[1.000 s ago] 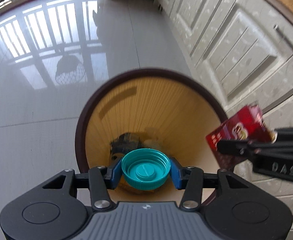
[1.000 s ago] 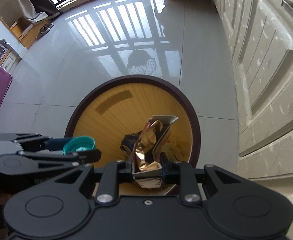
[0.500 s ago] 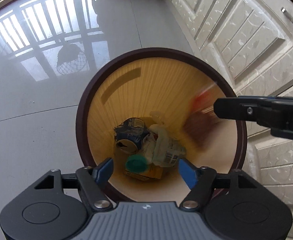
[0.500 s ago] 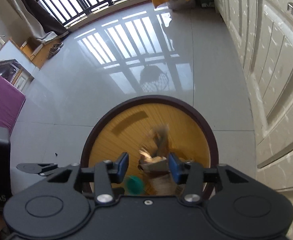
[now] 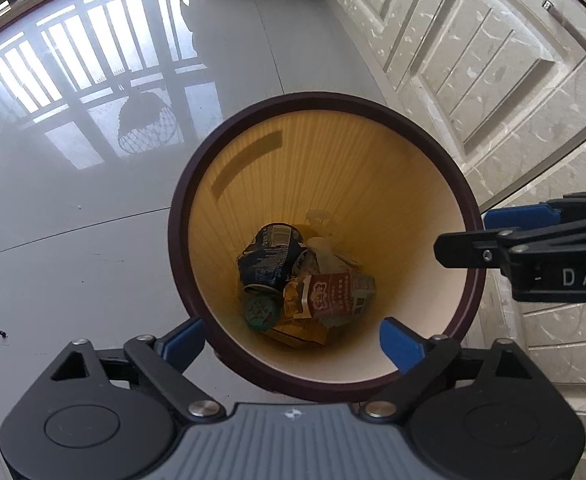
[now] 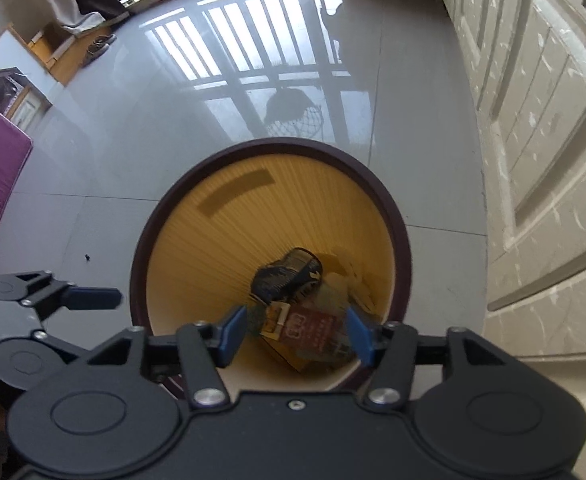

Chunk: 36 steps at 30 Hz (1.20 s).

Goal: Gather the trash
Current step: 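Open both tools to drop the cap and wrapper box into the wastebasket, then move both tools back toward the trash on the mattress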

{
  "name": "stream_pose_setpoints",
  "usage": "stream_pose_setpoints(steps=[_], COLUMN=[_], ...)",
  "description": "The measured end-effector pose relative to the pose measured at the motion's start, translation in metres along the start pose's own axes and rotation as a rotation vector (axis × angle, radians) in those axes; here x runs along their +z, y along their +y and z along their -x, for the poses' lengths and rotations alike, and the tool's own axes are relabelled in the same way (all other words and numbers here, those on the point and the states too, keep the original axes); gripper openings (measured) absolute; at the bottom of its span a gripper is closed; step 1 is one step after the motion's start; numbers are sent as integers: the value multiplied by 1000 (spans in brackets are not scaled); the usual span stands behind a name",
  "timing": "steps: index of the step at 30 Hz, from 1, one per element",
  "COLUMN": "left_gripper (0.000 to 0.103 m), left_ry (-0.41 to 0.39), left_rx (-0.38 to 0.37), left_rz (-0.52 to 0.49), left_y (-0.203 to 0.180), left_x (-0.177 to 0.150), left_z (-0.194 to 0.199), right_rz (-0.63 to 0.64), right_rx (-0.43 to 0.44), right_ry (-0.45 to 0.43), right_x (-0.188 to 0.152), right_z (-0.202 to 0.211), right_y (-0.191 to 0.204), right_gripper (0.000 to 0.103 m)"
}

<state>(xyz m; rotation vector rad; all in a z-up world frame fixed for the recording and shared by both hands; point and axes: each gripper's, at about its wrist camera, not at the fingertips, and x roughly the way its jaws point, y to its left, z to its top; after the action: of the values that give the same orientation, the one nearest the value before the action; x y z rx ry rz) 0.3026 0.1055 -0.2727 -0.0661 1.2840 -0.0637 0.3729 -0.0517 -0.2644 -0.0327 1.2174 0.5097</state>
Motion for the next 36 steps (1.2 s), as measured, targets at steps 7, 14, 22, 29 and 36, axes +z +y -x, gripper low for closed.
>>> stream_pose_setpoints(steps=[7,14,22,29,36], left_gripper=[101,103,103,103,103], left_ry=[-20,-55,-85,-101,-115], left_rx=[-1,3,17,23,31], left_rz=[13,33,70,98,108], left_y=[1,2,8,10,10], left_x=[-3,-7,-13,-17,-20], left_z=[16,36,63,82,102], right_rz=[-34,-20,-25,-3,7], right_rx=[-24,-77,-95,-114,-122], right_ry=[-15,-24,-27,-30,-37], right_x=[-5,-11,-17,-26,-31], right_z=[18,38,61,79,96], right_y=[-2,-1,0,5,6], right_gripper=[76,96,103,103,103])
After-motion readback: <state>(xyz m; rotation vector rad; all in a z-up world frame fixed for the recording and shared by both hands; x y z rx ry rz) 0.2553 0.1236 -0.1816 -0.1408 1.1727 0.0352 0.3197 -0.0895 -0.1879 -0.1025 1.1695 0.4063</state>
